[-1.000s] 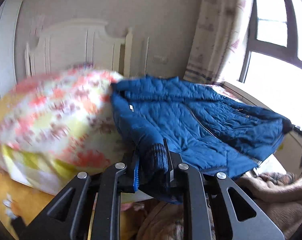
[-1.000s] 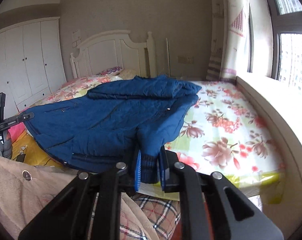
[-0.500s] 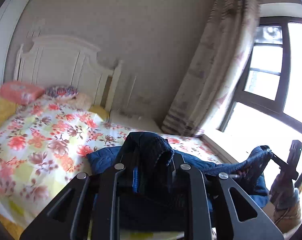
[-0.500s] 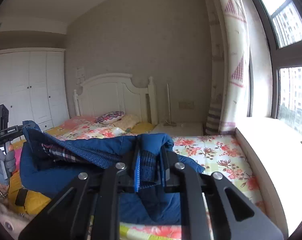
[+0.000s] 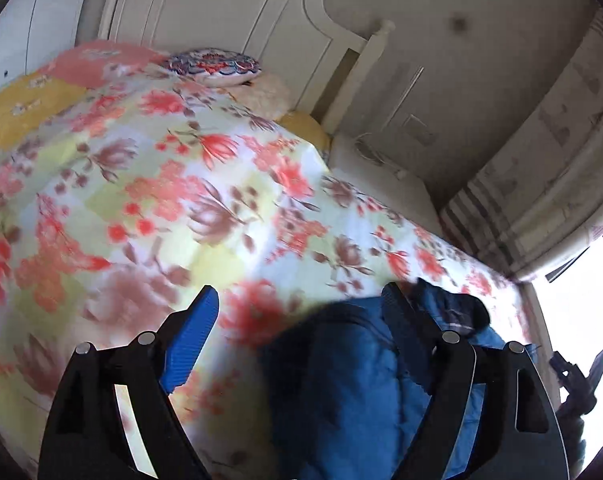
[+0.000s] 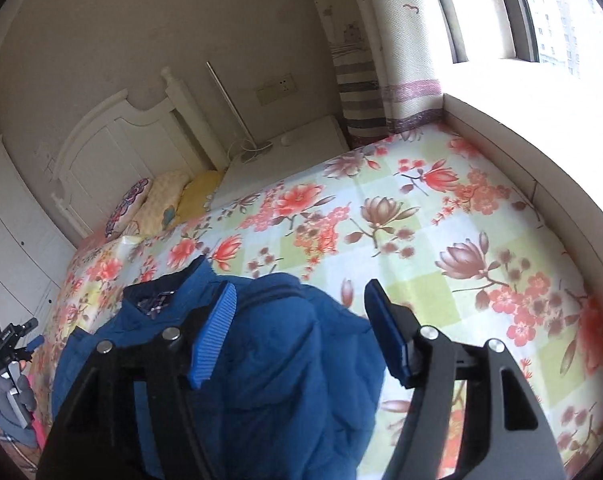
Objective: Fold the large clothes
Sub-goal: 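Lift the jacket by its hem with both grippers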
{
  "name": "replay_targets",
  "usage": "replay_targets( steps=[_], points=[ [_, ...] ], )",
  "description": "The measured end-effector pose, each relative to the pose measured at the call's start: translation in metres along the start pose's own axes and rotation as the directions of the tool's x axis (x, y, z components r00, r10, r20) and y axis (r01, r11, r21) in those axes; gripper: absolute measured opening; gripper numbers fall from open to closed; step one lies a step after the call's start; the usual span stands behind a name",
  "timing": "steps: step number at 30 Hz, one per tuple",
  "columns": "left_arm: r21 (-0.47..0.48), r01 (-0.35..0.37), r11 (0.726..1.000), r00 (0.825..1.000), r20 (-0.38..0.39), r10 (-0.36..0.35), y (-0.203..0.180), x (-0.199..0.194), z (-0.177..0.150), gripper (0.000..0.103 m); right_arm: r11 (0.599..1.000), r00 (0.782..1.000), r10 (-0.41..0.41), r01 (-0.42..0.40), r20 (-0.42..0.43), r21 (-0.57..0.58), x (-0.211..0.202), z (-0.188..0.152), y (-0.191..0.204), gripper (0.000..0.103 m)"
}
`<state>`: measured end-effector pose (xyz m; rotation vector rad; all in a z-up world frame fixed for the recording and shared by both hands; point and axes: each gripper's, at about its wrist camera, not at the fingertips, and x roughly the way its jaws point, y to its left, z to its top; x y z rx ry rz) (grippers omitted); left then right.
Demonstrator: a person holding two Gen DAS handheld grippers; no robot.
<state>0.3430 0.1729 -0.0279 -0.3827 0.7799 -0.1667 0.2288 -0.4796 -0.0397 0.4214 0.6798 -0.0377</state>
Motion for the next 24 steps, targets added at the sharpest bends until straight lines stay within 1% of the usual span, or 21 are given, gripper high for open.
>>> replay_targets(
  steps=[1,3,4,5,6,7,8,10,11,13,16,19,22,24],
  points=[
    [0.031,0.008,0.999,1.000,-0.011,-0.008,0.000,0.001,0.002,0.077,0.999,1.000,-0.004,0.003,-0.022,-0.033,0.006,0.000,-0.001,0.066],
    [0.093,0.066,0.993,0.995,-0.080,-0.059,-0.007,0.010,-0.001,0.077,0.994,0.997,0.022,-0.030,-0.077,-0.106,0.022,-0.002,0.004,0.066],
    [0.129,0.110,0.986,0.987,-0.130,-0.093,-0.013,0.017,-0.005,0.077,0.989,0.995,0.029,-0.043,-0.097,-0.142,0.026,-0.003,0.010,0.066],
    [0.168,0.140,0.976,0.978,-0.176,-0.110,-0.020,0.024,-0.010,0.078,0.983,0.993,0.029,-0.049,-0.112,-0.178,0.030,-0.003,0.015,0.066],
    [0.196,0.156,0.968,0.972,-0.206,-0.115,-0.026,0.030,-0.015,0.077,0.976,0.992,0.028,-0.055,-0.127,-0.212,0.032,-0.005,0.023,0.066],
    [0.248,0.174,0.953,0.963,-0.245,-0.112,-0.035,0.037,-0.023,0.078,0.967,0.988,0.034,-0.070,-0.151,-0.246,0.038,-0.006,0.030,0.066],
    [0.275,0.180,0.944,0.960,-0.260,-0.108,-0.040,0.037,-0.029,0.078,0.959,0.985,0.040,-0.086,-0.169,-0.269,0.042,-0.006,0.035,0.066],
    [0.352,0.192,0.916,0.952,-0.295,-0.086,-0.051,0.046,-0.041,0.078,0.945,0.977,0.047,-0.110,-0.207,-0.308,0.049,-0.007,0.045,0.066],
    [0.368,0.192,0.910,0.949,-0.305,-0.077,-0.052,0.050,-0.045,0.078,0.939,0.974,0.041,-0.113,-0.222,-0.323,0.052,-0.007,0.048,0.067],
    [0.356,0.212,0.910,0.942,-0.324,-0.093,-0.050,0.057,-0.046,0.078,0.932,0.970,0.022,-0.107,-0.241,-0.346,0.059,-0.008,0.050,0.067],
    [0.323,0.245,0.914,0.929,-0.348,-0.126,-0.043,0.071,-0.043,0.078,0.940,0.963,0.052,-0.137,-0.265,-0.312,0.068,-0.010,0.041,0.068],
    [0.320,0.271,0.908,0.915,-0.378,-0.140,-0.046,0.086,-0.040,0.078,0.943,0.959,0.069,-0.152,-0.275,-0.294,0.074,-0.015,0.037,0.068],
    [0.335,0.272,0.902,0.914,-0.385,-0.133,-0.054,0.094,-0.037,0.078,0.946,0.958,0.079,-0.160,-0.277,-0.283,0.076,-0.016,0.036,0.068],
    [0.322,0.280,0.904,0.912,-0.383,-0.146,-0.056,0.100,-0.034,0.077,0.945,0.958,0.082,-0.163,-0.276,-0.283,0.077,-0.016,0.036,0.067]
  ],
)
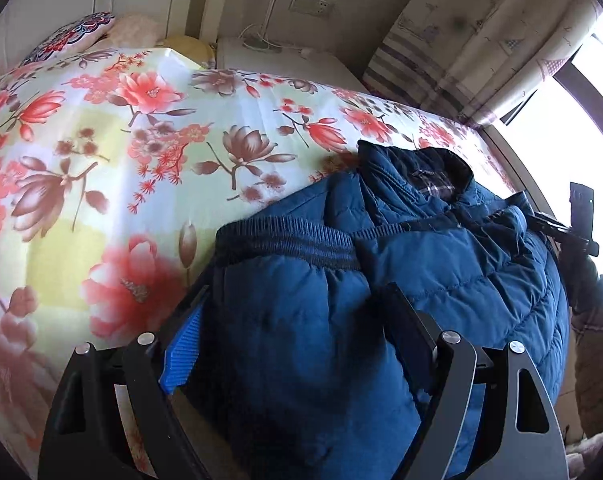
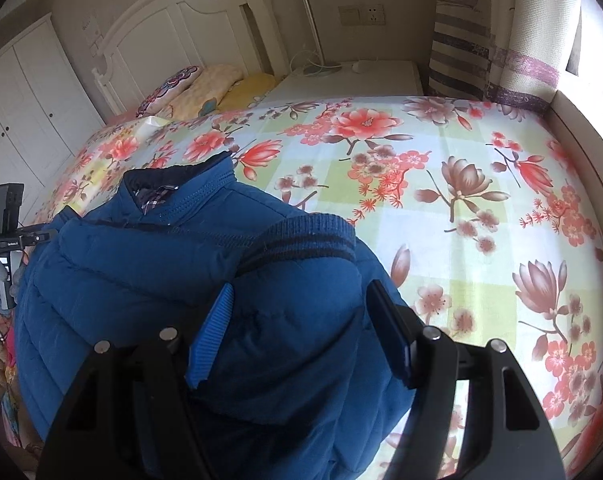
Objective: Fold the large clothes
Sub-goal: 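Lift the jacket by its hem with both grippers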
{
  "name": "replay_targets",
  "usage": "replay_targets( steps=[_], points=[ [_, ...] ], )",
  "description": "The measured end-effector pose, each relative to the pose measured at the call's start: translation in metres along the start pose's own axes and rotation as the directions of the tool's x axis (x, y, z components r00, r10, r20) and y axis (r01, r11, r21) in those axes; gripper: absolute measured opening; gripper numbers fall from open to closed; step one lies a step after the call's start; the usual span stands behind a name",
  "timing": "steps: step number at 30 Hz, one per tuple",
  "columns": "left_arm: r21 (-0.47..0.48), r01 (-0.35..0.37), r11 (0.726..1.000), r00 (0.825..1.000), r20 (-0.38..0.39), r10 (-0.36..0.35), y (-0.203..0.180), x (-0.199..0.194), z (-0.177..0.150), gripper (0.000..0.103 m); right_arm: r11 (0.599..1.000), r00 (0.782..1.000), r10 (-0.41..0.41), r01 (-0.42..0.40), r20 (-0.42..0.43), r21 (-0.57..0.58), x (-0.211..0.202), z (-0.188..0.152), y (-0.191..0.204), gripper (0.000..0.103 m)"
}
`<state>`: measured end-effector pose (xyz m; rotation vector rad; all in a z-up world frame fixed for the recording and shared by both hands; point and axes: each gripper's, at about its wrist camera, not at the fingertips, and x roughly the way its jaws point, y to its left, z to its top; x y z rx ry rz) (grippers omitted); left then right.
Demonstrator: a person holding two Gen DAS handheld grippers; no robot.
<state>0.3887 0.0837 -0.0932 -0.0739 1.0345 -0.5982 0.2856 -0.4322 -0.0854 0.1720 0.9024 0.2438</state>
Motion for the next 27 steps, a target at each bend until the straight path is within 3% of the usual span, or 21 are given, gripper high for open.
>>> replay_targets(
  steps=[1,3,5,8,10,13,16,18,21,23,27],
  points=[
    [-0.011,0.009,1.000,1.000,0.013,-0.009,0.002,0.000,0.000,0.074,1.000,1.000,0.005,-0.005,0.006,-0.002,-0.001,0.000,0.001,0.065],
    [-0.019,0.009,1.000,0.998,0.065,-0.007,0.003,-0.006,-0.003,0.035,0.999,0.998,0.001,0.001,0.057,-0.034,-0.009,-0.004,0.008,0.022],
    [0.017,-0.049,0.999,0.989,0.143,0.046,-0.009,-0.024,-0.012,0.025,0.994,0.989,-0.036,0.050,0.146,-0.093,-0.033,-0.009,0.026,0.014],
    [0.162,-0.242,0.957,0.946,0.257,0.196,-0.053,-0.058,-0.032,0.020,0.978,0.966,-0.050,0.099,0.253,-0.182,-0.075,-0.010,0.061,0.012],
    [0.177,-0.264,0.948,0.937,0.280,0.209,-0.061,-0.073,-0.023,0.020,0.972,0.948,-0.050,0.118,0.315,-0.201,-0.101,0.009,0.074,0.012],
    [0.134,-0.251,0.959,0.935,0.292,0.204,-0.057,-0.095,0.024,0.020,0.970,0.932,-0.070,0.147,0.356,-0.195,-0.115,0.056,0.078,0.012],
    [0.082,-0.252,0.964,0.951,0.207,0.231,-0.040,-0.075,0.077,0.020,0.968,0.948,-0.148,0.197,0.281,-0.155,-0.083,0.100,0.068,0.012],
    [0.044,-0.246,0.968,0.964,0.115,0.240,-0.025,-0.037,0.091,0.020,0.973,0.968,-0.196,0.212,0.154,-0.095,-0.031,0.112,0.047,0.012],
    [0.042,-0.318,0.947,0.948,0.007,0.318,-0.006,0.035,0.075,0.021,0.968,0.969,-0.247,0.247,0.007,-0.055,0.043,0.089,0.024,0.013],
    [0.011,-0.298,0.954,0.954,0.012,0.298,0.003,0.052,0.059,0.022,0.977,0.977,-0.213,0.212,-0.010,-0.009,0.061,0.073,0.015,0.013],
    [-0.027,-0.276,0.961,0.959,0.056,0.278,0.011,0.038,0.053,0.024,0.979,0.979,-0.202,0.202,0.041,0.004,0.044,0.073,0.013,0.016]
  ],
)
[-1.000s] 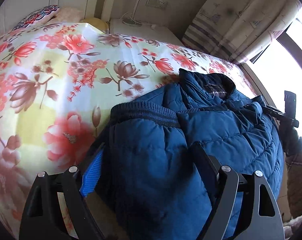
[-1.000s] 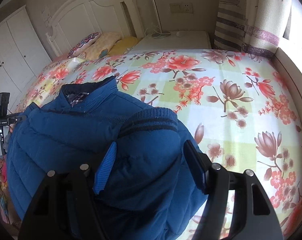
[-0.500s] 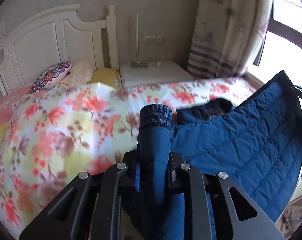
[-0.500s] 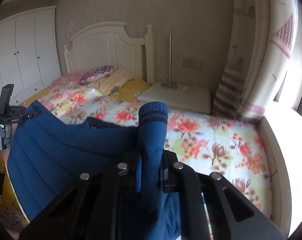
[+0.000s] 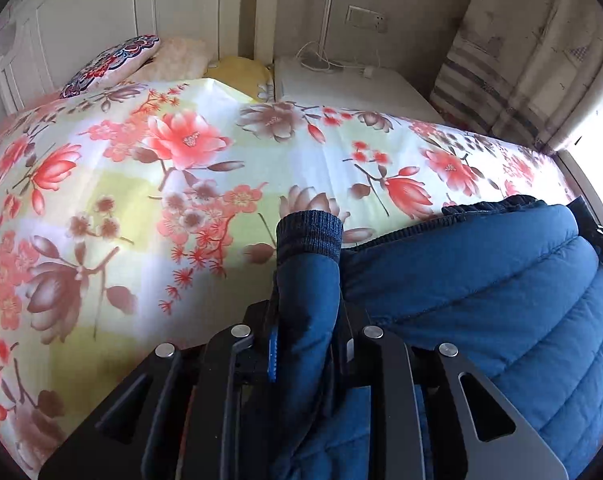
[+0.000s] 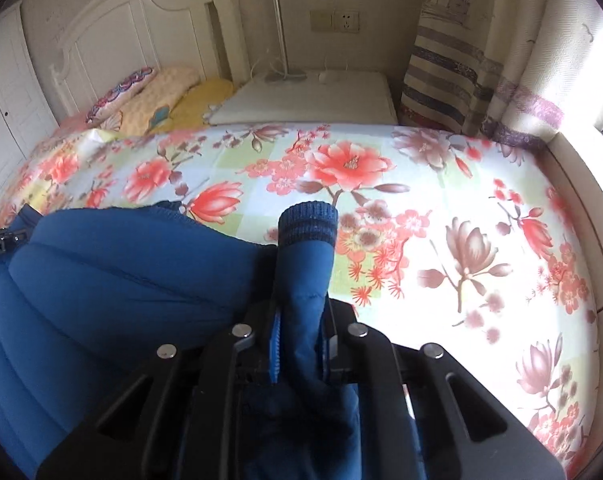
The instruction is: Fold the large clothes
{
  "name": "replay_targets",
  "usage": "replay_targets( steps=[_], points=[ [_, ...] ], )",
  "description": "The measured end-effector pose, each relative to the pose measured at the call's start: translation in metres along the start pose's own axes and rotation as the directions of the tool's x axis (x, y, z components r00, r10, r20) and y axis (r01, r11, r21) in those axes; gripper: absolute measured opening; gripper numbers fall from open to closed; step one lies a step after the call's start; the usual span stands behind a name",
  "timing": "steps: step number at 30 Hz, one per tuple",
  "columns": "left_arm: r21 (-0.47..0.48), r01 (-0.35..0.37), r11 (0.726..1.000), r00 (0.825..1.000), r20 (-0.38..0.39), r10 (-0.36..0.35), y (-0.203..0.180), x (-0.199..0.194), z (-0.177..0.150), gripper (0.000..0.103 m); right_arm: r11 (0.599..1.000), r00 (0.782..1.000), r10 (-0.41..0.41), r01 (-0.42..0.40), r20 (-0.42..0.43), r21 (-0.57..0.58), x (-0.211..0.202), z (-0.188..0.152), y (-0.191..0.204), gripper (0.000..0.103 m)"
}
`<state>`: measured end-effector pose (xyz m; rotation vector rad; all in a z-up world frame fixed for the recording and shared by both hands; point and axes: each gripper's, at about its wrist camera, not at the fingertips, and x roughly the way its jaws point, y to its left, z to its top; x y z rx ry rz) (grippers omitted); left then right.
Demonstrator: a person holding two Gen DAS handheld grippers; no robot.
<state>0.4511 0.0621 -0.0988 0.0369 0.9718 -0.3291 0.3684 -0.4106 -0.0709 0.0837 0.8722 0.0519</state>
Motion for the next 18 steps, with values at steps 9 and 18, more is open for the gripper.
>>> replay_targets(
  steps=[9,18],
  points=[
    [-0.145,-0.095,0.985,0.983,0.145,0.116,0.019,-0.051,-0.002,0.086,0.995,0.998,-0.027,0.021,0.063,0.097,-0.038,-0.001,-0.015,0.065],
    [0.014,-0.167,0.986,0.943,0.293,0.156,-0.097,-0.099,0.029,0.096,0.991,0.993,0.053,-0.039,0.107,-0.130,-0.057,0.030,0.098,0.067]
  ],
)
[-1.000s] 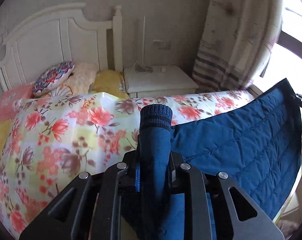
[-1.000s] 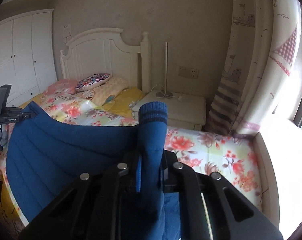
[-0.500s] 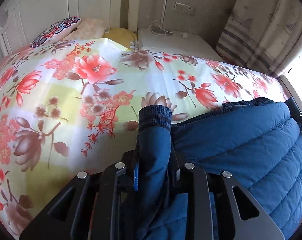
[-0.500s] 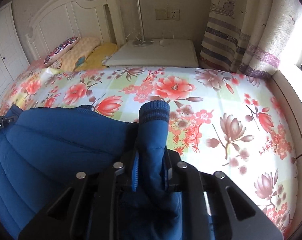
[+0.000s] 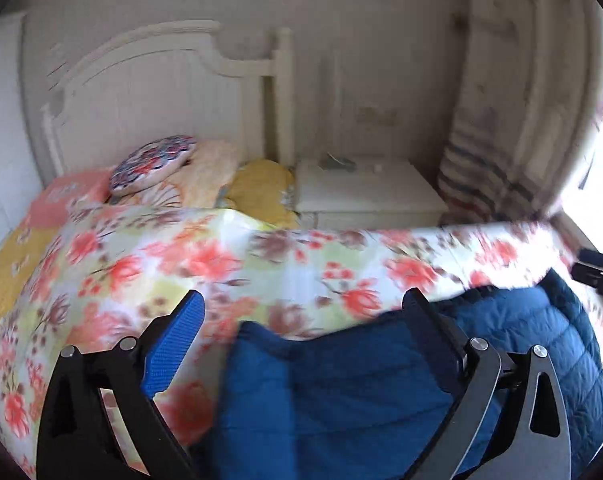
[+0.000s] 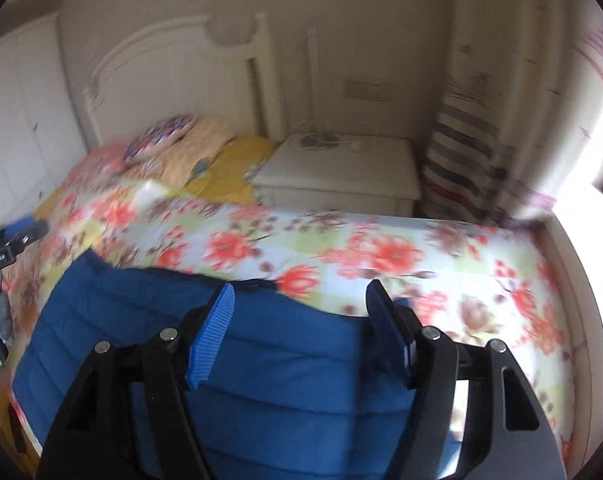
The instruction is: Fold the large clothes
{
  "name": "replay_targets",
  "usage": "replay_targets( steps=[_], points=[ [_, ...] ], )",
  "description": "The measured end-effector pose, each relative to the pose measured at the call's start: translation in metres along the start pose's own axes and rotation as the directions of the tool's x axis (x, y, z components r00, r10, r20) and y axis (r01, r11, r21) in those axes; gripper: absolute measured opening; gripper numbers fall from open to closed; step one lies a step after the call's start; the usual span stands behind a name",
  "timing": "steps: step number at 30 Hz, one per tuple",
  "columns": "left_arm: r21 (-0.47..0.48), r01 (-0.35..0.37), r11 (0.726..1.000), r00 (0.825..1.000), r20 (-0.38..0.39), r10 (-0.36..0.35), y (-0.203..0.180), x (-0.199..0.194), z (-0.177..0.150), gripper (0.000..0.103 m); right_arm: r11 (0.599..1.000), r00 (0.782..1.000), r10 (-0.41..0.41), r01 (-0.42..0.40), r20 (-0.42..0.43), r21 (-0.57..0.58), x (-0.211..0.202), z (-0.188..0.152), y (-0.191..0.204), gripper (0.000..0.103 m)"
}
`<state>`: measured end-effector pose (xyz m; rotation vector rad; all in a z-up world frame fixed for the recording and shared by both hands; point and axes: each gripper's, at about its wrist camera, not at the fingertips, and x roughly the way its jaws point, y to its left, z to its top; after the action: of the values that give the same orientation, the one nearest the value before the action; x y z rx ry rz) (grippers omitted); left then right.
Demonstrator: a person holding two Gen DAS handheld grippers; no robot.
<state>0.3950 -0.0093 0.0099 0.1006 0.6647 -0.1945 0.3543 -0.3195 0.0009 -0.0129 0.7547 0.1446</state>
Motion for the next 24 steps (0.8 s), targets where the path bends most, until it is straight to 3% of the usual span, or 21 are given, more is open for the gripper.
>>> replay_targets(
  steps=[4,6,11,13,15,24],
  points=[
    [0.090,0.034,0.995,0.993,-0.120,-0.023,-0.060,0.047,-0.004,0.096,0.998,0.996,-0.007,0.001,-0.091,-0.070,0.041,-0.007,0.043,0.065],
    [0.124,0.030,0.992,0.991,-0.136,-0.013,-0.074,0.058,-0.007,0.096,0.995,0.995,-0.022,0.013,-0.095,-0.096,0.045,-0.007,0.050,0.058],
    [0.234,0.021,0.972,0.982,-0.188,0.024,-0.095,0.088,-0.021,0.096,0.996,0.993,-0.025,0.015,-0.116,-0.088,0.065,-0.008,0.048,0.057],
    [0.196,0.055,0.979,0.965,-0.263,-0.001,-0.091,0.112,-0.033,0.099,0.995,0.987,-0.032,0.017,-0.156,-0.097,0.088,-0.022,0.048,0.061],
    [0.115,0.087,0.990,0.955,-0.294,-0.050,-0.080,0.123,-0.038,0.099,0.987,0.988,-0.080,0.060,-0.132,-0.148,0.090,-0.026,0.058,0.063],
    [0.051,0.128,0.990,0.955,-0.277,-0.109,-0.070,0.128,-0.045,0.099,0.985,0.992,-0.084,0.069,-0.094,-0.158,0.094,-0.035,0.056,0.067]
  ],
)
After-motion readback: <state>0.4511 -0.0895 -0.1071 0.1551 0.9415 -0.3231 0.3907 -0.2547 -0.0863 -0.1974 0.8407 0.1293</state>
